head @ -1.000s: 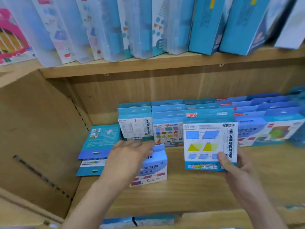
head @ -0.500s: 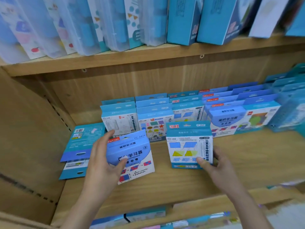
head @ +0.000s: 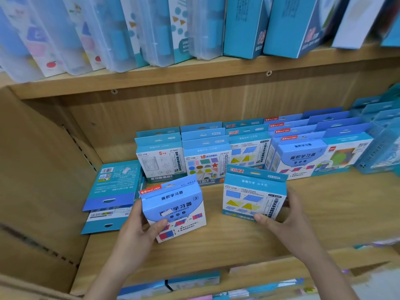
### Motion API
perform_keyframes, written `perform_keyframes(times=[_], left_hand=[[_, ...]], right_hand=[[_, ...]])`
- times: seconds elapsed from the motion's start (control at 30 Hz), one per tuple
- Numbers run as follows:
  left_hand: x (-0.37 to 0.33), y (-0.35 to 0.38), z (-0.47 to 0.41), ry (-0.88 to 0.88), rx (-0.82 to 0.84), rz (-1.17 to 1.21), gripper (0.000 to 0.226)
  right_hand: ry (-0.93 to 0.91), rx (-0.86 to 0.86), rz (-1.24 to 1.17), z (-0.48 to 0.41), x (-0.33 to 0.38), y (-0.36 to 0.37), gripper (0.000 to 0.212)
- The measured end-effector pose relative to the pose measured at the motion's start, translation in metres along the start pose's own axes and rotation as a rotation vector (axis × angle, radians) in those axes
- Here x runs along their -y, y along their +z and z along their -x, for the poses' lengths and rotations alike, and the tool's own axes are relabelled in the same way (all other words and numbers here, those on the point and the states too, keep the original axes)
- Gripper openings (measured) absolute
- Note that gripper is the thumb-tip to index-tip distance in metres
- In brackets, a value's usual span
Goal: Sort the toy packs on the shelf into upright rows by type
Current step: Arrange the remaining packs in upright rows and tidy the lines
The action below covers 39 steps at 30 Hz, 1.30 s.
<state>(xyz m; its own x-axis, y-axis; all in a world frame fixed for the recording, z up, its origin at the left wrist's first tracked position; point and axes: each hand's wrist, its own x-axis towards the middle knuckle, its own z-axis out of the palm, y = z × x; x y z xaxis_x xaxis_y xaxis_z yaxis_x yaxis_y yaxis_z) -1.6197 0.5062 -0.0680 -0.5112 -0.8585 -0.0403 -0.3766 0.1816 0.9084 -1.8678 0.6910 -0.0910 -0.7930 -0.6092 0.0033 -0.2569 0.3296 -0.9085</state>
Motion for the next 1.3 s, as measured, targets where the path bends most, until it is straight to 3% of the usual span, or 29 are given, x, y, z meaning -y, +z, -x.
perform_keyframes(times=[0.13,0.27,0.37,0.47,0.53,0.6,0.7,1.13,1.2,1.3], left_hand=[[0.002,0.002,0.004,-0.018,0.047,-0.056,0.054],[0.003,0.007,0.008,-0.011,-0.012,-0.048,0.068],[-0.008,0.003,0.012,0.141,-0.225,-0.087,0.085],[-0.031,-0.01,0.007,0.444,-0.302,-0.426,0.081],[-0.043,-0.011,-0.004,0.502,-0.186,-0.718,0.078],[-0.048,-0.007,-0.012,0.437,-0.071,-0.872,0.083],[-0.05,-0.001,-0.018,0.369,-0.068,-0.847,0.083],[-0.041,0.003,-0.016,0.447,-0.096,-0.788,0.089],[-0.042,0.003,-0.015,0.456,-0.103,-0.787,0.09],[-0.04,0.005,-0.014,0.453,-0.131,-0.757,0.088]], right_hand=[[-0.226,-0.135,0.042,0.003,0.024,-0.007,0.109],[-0.496,-0.281,0.557,0.002,0.054,-0.015,0.114],[-0.582,-0.096,0.963,-0.004,0.08,-0.016,0.108],[-0.573,0.077,1.135,-0.015,0.092,-0.015,0.085],[-0.546,0.11,1.148,-0.021,0.098,-0.017,0.073],[-0.527,0.13,1.106,-0.026,0.102,-0.023,0.067],[-0.523,0.08,1.052,-0.041,0.11,-0.035,0.059],[-0.537,0.052,1.063,-0.12,0.095,-0.024,0.06],[-0.596,-0.013,1.113,-0.125,0.089,-0.02,0.065],[-0.633,-0.132,1.155,-0.128,0.082,-0.013,0.087]])
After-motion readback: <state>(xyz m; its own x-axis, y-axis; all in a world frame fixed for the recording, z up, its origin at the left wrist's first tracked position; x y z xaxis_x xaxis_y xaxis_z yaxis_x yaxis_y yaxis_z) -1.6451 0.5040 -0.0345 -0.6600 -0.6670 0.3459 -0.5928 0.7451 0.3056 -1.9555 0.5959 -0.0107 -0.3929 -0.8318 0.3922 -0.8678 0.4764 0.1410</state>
